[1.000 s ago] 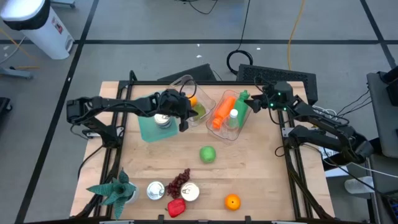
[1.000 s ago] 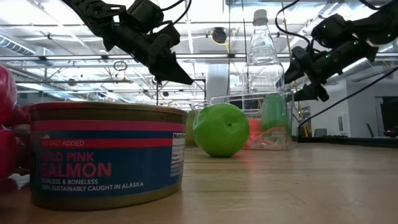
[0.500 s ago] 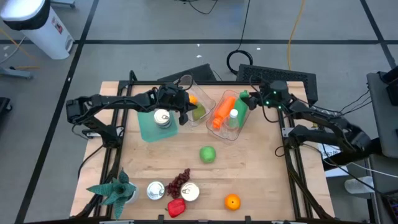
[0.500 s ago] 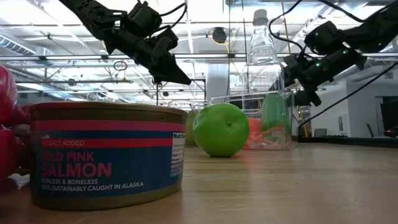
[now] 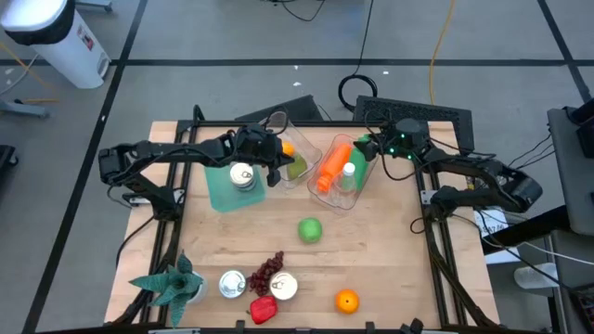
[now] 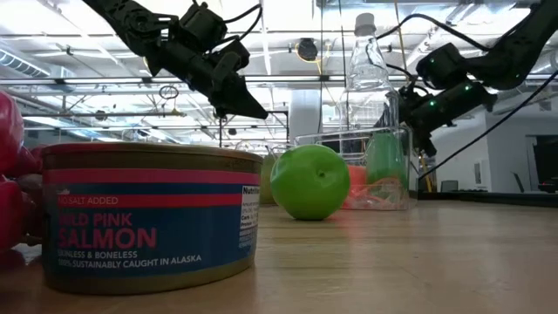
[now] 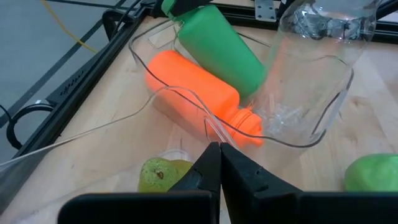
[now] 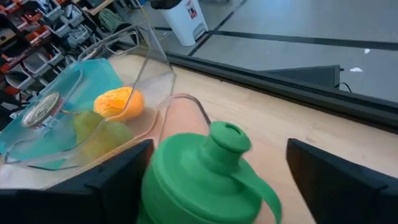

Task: Pick & Place Food Item
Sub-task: Adjust the green bottle on the right transparent bin

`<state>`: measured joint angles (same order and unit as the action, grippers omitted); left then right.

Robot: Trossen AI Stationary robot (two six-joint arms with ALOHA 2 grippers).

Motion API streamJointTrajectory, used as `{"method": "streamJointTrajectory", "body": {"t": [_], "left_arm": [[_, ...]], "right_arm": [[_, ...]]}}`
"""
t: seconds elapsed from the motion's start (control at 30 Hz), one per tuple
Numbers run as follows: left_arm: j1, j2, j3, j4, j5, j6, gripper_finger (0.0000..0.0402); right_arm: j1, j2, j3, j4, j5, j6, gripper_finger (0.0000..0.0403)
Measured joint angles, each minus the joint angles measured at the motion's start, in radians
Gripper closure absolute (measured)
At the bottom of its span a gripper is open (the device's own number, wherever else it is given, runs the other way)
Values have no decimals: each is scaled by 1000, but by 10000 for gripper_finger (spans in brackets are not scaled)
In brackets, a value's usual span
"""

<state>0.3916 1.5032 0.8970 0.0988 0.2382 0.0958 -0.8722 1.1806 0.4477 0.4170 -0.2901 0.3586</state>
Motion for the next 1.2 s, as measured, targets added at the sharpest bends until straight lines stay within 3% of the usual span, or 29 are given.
{"method": "streamJointTrajectory", "body": {"t": [0.27, 0.97, 1.2], "left_arm": [[0, 0, 0, -6, 0, 0, 382], [0, 0, 0, -20, -1, -3, 378], [0, 0, 0, -21, -1, 0, 378]], "right_arm": [[48, 0, 0, 64, 5, -38, 187], [205, -7, 2, 145, 96, -193, 187], [315, -67, -31, 183, 240, -308, 187]]}}
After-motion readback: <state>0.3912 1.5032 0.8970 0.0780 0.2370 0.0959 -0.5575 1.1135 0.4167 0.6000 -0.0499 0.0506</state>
